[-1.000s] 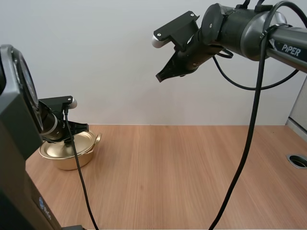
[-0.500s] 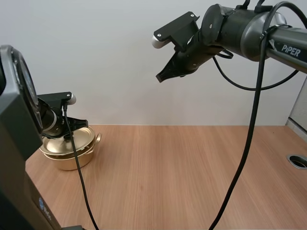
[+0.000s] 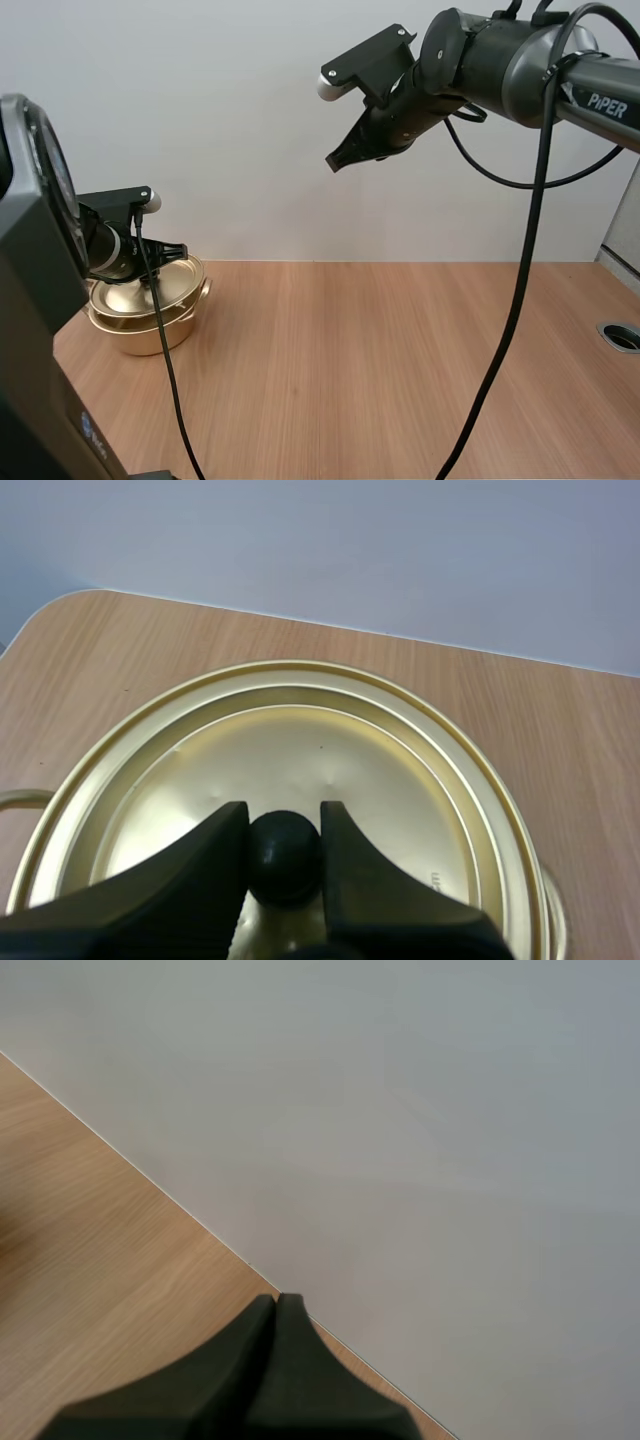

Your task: Open the pot, put the car inside, and close it

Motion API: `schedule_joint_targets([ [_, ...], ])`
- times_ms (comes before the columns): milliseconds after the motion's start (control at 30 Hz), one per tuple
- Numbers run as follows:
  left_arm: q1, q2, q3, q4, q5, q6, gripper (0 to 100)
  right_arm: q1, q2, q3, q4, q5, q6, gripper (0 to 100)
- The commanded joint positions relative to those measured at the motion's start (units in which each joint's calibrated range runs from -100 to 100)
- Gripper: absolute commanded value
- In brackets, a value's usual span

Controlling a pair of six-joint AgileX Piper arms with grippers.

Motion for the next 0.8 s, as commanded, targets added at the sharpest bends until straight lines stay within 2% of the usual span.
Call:
schedule_joint_targets([
  [0,-0.02,0.2,-0.09,-0.05,-0.11,-0.01,0,-0.03,0.02,-0.11,-0.05,0.13,-0.02,0],
  [400,-0.02,2.8,-0.09,1.37,-1.5,1.14,0,-0.03,0.02,-0.11,-0.34,0.14,-0.02,0],
  [467,-0.02,3.24,-0.09,1.37,-1.3,1.27,3,-0.03,0.02,-0.11,-0.34,-0.02,-0.02,0],
  [533,-0.02,3.73,-0.09,1.37,-1.06,1.27,16,-0.03,0.02,-0.11,-0.34,-0.02,-0.02,0],
  [567,-0.02,3.89,-0.09,1.37,-1.05,1.38,27,-0.03,0.02,-0.11,-0.34,-0.02,-0.02,0],
  [733,-0.02,3.45,-0.09,1.92,-0.23,1.38,100,-0.03,0.02,-0.11,-0.34,-0.02,-0.02,0],
  [767,-0.02,3.06,-0.09,2.51,-0.03,1.38,100,-0.03,0.02,-0.11,-0.34,-0.02,-0.02,0],
])
